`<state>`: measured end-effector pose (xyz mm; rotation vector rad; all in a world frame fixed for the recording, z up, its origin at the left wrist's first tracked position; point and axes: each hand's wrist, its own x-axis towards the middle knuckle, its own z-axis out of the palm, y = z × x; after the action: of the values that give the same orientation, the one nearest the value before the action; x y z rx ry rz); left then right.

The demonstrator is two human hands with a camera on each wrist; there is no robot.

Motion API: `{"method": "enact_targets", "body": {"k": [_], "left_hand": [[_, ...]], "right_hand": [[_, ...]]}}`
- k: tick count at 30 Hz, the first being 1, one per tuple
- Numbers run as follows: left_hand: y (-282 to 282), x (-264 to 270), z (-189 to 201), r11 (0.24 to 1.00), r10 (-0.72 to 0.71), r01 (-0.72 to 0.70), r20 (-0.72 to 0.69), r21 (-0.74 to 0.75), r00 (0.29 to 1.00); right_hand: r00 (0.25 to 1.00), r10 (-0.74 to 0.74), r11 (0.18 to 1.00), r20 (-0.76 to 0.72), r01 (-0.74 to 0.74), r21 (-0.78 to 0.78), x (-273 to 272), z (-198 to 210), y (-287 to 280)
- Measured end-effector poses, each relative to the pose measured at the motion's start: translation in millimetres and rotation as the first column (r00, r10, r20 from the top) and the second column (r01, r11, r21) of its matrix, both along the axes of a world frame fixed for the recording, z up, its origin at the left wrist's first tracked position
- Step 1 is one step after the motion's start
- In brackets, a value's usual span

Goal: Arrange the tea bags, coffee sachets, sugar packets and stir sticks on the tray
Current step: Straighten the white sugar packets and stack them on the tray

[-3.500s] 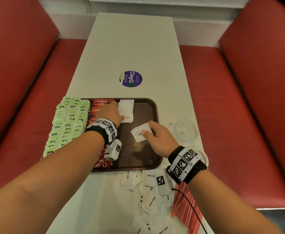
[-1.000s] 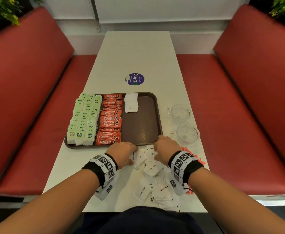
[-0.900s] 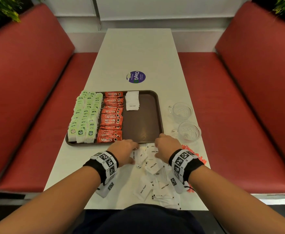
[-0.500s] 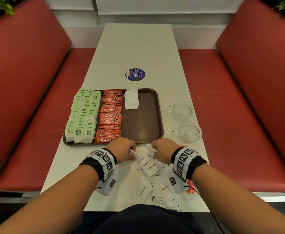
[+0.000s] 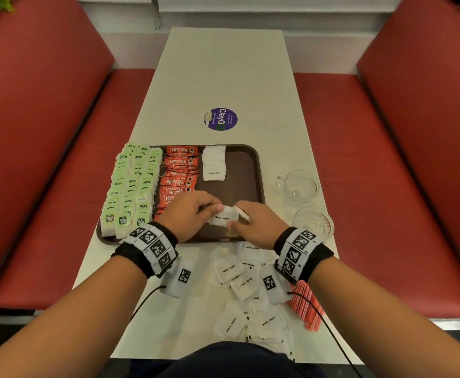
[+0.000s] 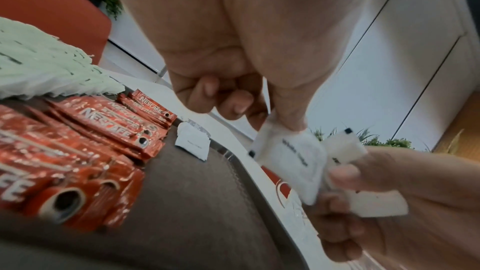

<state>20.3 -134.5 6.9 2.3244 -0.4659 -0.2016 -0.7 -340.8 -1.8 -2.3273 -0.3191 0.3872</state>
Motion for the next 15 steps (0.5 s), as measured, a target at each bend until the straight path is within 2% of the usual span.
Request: {"method": "enact_targets", "body": {"k": [6,9,12,15], "left_hand": [[2.1,15.6,-4.6,0.992,0.084,-0.094,-0.121,-0.080,0.989],[3.0,40.2,-11.5,0.968,0.234,-0.242,-0.121,-0.059,0.965],[5.3,74.8,-20.7,0.917,0.396,-0.398,-0.140,0.014,0.908],[4.2,105.6,-33.5,0.894,0.441,-0.424,-0.110,0.143,0.891]], "right_hand": [[0.999,-0.047,0.996,0.005,0.047,0.080,15.8,1.4,2.8],[0.993,-0.113,0.986,-0.034,0.116,0.122,23.4,2.5,1.4],[0.983,-0.143,0.967,-0.119,0.164,0.193,27.5,5.7,-0.9],[0.979,-0.143,0.961,-0.146,0.173,0.214,29.5,8.6,-3.1]]}}
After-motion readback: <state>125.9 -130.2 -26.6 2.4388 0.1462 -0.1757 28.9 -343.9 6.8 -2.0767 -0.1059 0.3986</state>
